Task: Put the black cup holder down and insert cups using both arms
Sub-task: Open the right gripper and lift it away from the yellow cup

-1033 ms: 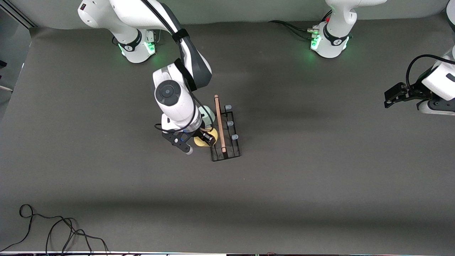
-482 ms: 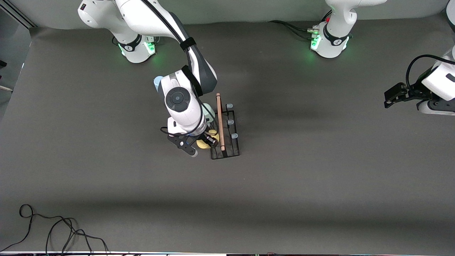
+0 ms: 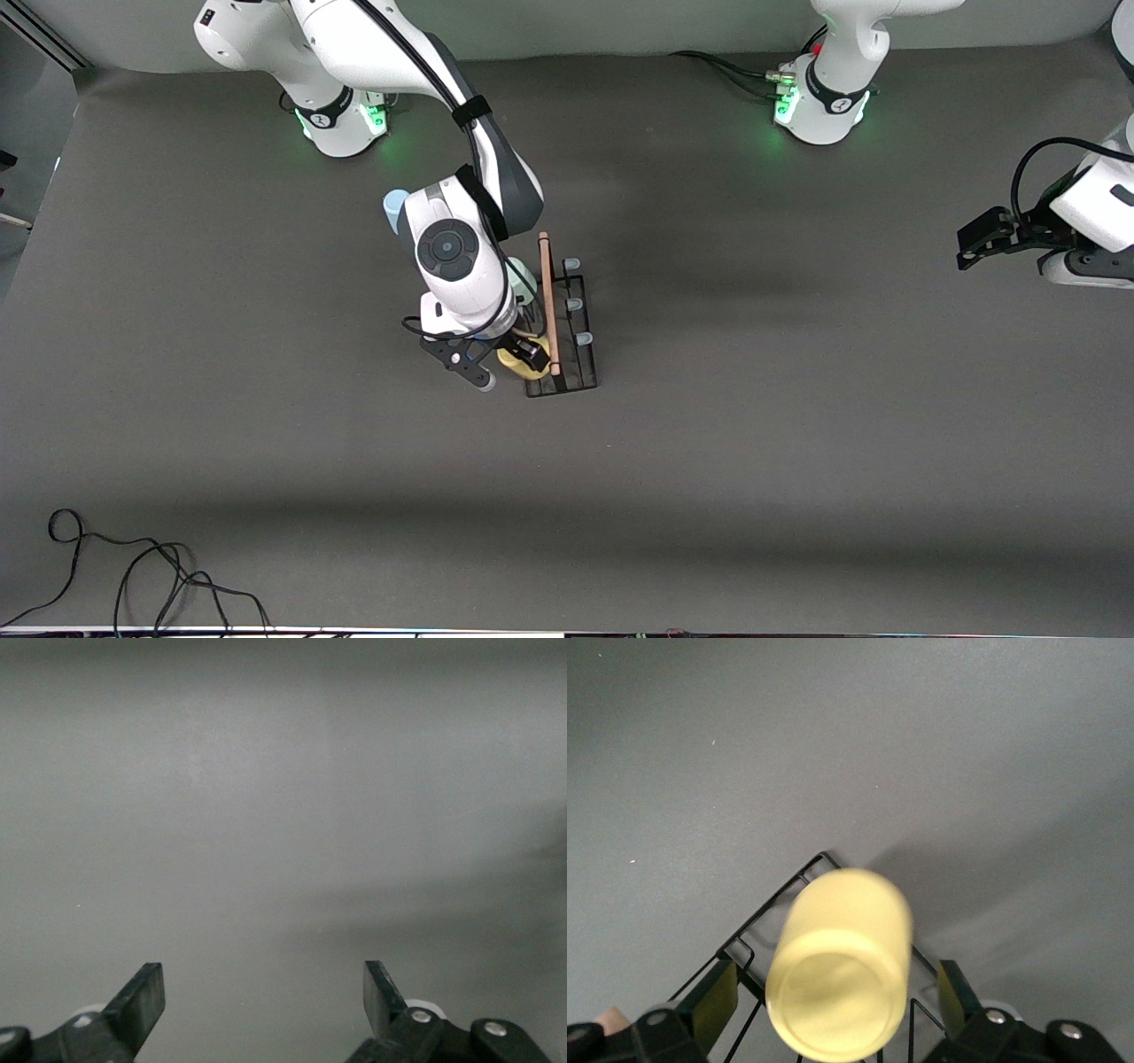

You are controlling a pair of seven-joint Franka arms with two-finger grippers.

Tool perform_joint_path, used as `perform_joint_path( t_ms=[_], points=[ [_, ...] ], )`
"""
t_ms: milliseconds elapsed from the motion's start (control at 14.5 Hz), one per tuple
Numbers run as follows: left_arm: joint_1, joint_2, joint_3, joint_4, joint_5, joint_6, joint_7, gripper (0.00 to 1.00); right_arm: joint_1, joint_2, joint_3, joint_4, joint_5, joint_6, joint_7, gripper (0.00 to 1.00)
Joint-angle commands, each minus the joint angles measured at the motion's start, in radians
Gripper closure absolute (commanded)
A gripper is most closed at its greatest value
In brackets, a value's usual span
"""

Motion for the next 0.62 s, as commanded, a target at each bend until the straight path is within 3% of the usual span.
perform_joint_path(
  t_ms=[0, 207, 551],
  points=[
    [-0.005, 0.004, 0.0, 0.012, 0.011, -0.006, -0.019, 0.0, -0.006, -0.01, -0.013, 0.036, -0.014, -0.014, 0.012, 0.0],
    [-0.005, 0.006, 0.0, 0.012, 0.011, -0.006, -0.017, 0.0, -0.021, -0.07, -0.068, 0.083, -0.023, -0.141, -0.066, 0.0],
    [-0.007, 0.009, 0.001, 0.013, 0.016, 0.007, -0.017, 0.0, -0.024, -0.208, -0.27, 0.157, -0.025, -0.537, -0.405, 0.0]
  ],
)
